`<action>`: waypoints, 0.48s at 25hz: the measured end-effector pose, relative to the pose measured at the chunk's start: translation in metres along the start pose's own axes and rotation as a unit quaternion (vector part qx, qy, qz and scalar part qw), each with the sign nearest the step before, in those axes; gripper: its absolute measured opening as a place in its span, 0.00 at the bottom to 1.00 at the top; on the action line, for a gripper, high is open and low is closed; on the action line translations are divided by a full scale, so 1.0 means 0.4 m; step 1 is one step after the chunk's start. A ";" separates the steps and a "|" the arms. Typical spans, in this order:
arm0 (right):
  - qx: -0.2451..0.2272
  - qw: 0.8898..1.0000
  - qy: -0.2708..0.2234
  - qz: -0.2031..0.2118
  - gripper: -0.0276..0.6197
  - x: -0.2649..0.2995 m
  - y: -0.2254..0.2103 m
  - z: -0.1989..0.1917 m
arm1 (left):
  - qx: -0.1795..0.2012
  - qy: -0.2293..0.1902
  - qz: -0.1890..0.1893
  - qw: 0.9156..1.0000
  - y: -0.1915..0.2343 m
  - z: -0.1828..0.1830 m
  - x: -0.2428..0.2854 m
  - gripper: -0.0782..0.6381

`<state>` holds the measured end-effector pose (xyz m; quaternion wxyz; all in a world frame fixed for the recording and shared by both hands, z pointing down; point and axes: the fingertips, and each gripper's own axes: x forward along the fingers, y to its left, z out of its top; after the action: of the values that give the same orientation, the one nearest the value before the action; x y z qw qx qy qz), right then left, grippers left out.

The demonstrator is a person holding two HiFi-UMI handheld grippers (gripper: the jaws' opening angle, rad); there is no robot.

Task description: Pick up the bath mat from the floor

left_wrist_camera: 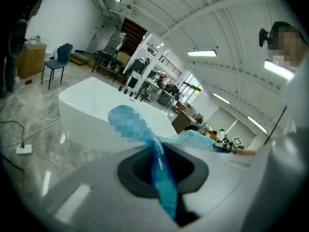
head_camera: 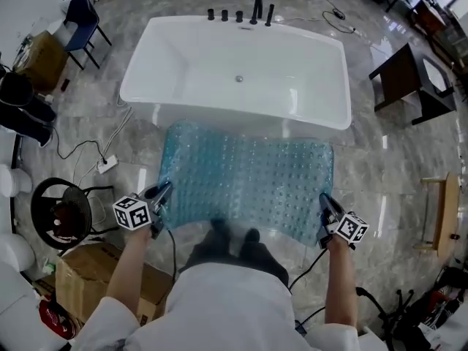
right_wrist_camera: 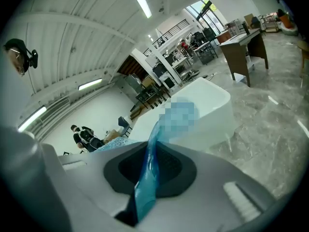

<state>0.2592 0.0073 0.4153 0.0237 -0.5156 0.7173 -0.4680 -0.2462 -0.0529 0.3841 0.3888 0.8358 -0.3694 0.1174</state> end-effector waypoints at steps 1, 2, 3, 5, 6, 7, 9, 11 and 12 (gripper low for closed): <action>0.004 1.000 -0.003 0.009 0.09 -0.028 0.010 -0.005 | -0.007 -0.006 -0.001 1.000 -0.034 -0.016 -0.019 0.14; 0.009 1.000 -0.006 0.021 0.09 -0.054 0.024 -0.011 | -0.013 -0.013 -0.001 1.000 -0.066 -0.033 -0.039 0.14; 0.013 0.999 -0.008 0.033 0.09 -0.078 0.037 -0.017 | -0.020 -0.021 -0.001 1.000 -0.096 -0.052 -0.057 0.14; 0.016 0.999 -0.006 0.050 0.09 -0.123 0.050 -0.035 | -0.034 -0.036 0.002 0.999 -0.151 -0.092 -0.086 0.14; 0.015 0.998 -0.001 0.058 0.09 -0.144 0.048 -0.047 | -0.042 -0.044 0.003 0.998 -0.177 -0.114 -0.096 0.14; 0.013 0.998 0.003 0.065 0.09 -0.164 0.044 -0.059 | -0.050 -0.052 0.004 0.997 -0.204 -0.138 -0.105 0.14; 0.011 0.997 0.012 0.081 0.09 -0.209 0.049 -0.080 | -0.065 -0.068 0.003 0.996 -0.258 -0.184 -0.123 0.15; 0.013 0.994 0.015 0.103 0.09 -0.258 0.071 -0.097 | -0.075 -0.083 -0.002 0.994 -0.314 -0.226 -0.145 0.15; 0.015 0.993 0.011 0.117 0.09 -0.280 0.088 -0.100 | -0.077 -0.091 -0.005 0.993 -0.338 -0.242 -0.158 0.15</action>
<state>0.2656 0.1194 0.3629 0.0780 -0.4224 0.7660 -0.4783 -0.1856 0.1093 0.3424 0.4177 0.8123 -0.4068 0.0099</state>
